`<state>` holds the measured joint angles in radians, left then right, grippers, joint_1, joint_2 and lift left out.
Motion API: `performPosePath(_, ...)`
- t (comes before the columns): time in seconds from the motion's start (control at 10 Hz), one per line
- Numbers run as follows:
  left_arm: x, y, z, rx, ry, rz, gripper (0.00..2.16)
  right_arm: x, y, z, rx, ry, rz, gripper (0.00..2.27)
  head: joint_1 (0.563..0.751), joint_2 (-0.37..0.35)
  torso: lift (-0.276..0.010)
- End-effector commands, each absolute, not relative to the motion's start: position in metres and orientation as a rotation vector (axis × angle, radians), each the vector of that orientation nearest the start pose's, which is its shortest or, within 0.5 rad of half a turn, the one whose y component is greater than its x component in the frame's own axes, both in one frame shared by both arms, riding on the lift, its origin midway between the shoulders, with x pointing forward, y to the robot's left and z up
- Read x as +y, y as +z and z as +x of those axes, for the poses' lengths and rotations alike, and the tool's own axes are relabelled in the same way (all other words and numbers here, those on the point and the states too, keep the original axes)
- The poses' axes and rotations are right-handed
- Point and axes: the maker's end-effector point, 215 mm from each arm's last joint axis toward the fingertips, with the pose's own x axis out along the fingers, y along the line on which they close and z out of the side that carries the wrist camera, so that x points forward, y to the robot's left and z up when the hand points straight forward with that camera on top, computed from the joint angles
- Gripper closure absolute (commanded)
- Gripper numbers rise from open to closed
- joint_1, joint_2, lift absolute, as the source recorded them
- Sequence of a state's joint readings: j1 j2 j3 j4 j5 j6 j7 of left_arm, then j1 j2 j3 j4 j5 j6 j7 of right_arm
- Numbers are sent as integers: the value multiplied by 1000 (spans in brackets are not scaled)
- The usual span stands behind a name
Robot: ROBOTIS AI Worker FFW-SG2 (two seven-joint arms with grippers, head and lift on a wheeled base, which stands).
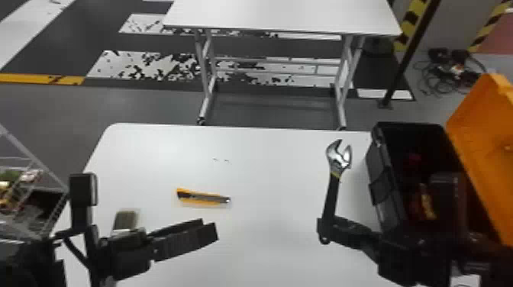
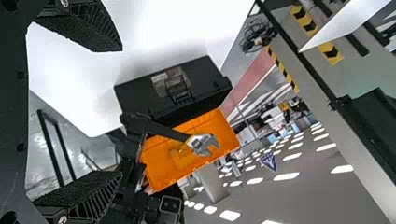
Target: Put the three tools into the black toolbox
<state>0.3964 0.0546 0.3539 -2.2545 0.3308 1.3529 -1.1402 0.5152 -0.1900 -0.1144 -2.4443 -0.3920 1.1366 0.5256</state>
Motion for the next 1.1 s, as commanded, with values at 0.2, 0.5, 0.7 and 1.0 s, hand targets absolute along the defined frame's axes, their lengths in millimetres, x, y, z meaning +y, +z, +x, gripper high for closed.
performPosePath(0.2, 144, -401, 298, 756, -853, -694, 70, -187, -388, 359, 675, 485, 110, 2240, 695, -14, -51)
performPosePath(0.5, 138, -416, 291, 791, -837, -661, 70, -255, -373, 379, 607, 337, 71, 2243, 695, -115, -51)
performPosePath(0.7, 140, -421, 284, 793, -828, -652, 70, -303, -363, 385, 566, 270, 37, 2243, 695, -209, -51)
performPosePath(1.0, 142, -423, 274, 792, -825, -647, 70, -346, -392, 379, 567, 216, -15, 2240, 695, -307, -51)
